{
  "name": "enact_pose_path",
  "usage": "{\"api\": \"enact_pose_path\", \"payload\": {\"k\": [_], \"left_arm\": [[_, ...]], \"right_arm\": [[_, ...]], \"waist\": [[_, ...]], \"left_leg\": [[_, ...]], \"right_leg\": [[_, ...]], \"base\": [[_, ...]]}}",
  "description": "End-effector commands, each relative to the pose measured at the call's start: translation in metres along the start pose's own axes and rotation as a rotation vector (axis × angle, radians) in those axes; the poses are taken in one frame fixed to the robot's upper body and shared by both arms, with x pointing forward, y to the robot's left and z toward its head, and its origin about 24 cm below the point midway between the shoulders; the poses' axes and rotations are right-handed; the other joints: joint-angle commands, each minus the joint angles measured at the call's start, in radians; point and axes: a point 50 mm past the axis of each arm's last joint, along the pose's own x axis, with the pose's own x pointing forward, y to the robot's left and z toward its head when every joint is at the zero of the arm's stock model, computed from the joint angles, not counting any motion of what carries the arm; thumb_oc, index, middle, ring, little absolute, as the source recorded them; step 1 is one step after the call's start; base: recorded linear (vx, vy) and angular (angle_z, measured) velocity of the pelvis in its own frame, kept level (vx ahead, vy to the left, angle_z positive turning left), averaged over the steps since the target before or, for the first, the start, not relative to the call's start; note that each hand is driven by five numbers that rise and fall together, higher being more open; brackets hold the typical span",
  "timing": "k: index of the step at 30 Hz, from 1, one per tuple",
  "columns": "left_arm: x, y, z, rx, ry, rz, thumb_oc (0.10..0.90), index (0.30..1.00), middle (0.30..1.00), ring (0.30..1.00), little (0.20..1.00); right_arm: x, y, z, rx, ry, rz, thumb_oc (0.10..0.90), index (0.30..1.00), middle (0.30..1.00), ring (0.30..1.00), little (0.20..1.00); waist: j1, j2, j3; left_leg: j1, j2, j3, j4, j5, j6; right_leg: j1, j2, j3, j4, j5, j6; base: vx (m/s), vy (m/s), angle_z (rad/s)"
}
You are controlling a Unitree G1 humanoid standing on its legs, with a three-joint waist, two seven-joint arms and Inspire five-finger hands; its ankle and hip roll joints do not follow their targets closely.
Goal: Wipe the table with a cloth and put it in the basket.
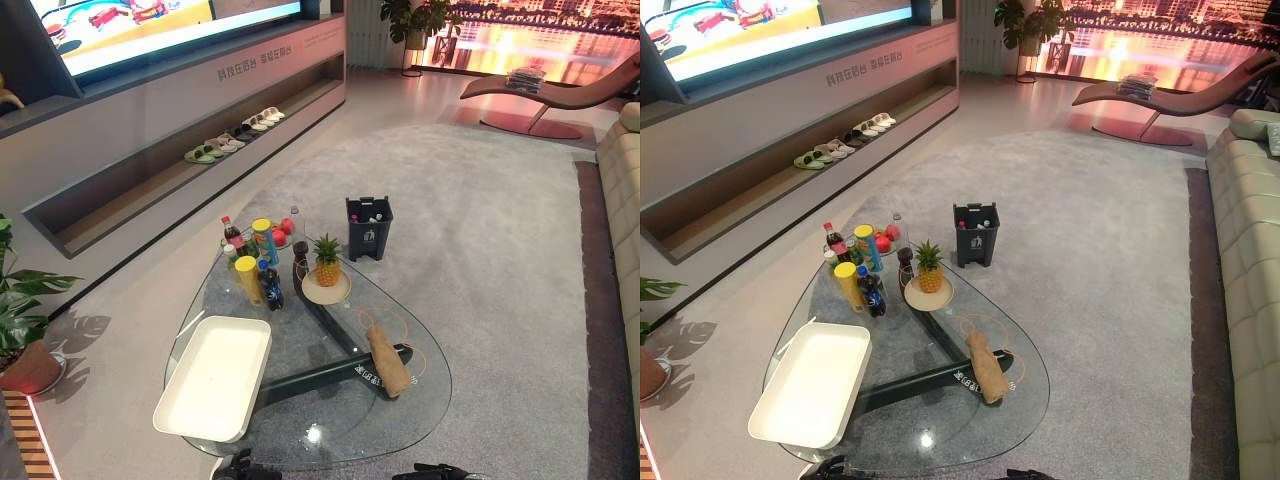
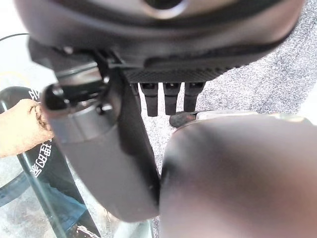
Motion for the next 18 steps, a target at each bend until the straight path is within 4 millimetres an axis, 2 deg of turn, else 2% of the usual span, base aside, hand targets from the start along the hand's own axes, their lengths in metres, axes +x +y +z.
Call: {"api": "enact_pose_path", "payload": {"k": [1, 18], "left_arm": [[0.0032, 0.0, 0.0249, 0.002, -0.076, -0.01, 0.8, 0.9, 0.9, 0.9, 0.9], [0.0032, -0.0003, 0.0253, -0.002, -0.079, -0.021, 0.8, 0.9, 0.9, 0.9, 0.9]], "right_arm": [[0.0004, -0.002, -0.0116, -0.066, 0.076, -0.026, 0.8, 0.9, 0.9, 0.9, 0.9], [0.0008, -0.0002, -0.0104, -0.076, 0.073, -0.025, 0.8, 0.9, 0.9, 0.9, 0.9]], "waist": [[-0.008, 0.0, 0.008], [-0.007, -0.004, 0.006]], "left_leg": [[-0.027, -0.057, 0.092, 0.025, -0.071, 0.019], [-0.024, -0.053, 0.095, 0.017, -0.068, 0.018]], "right_leg": [[-0.022, -0.055, -0.096, 0.085, -0.067, 0.079], [-0.018, -0.052, -0.1, 0.081, -0.067, 0.076]], "base": [[0.0, 0.0, 0.0], [0.0, 0.0, 0.0]]}}
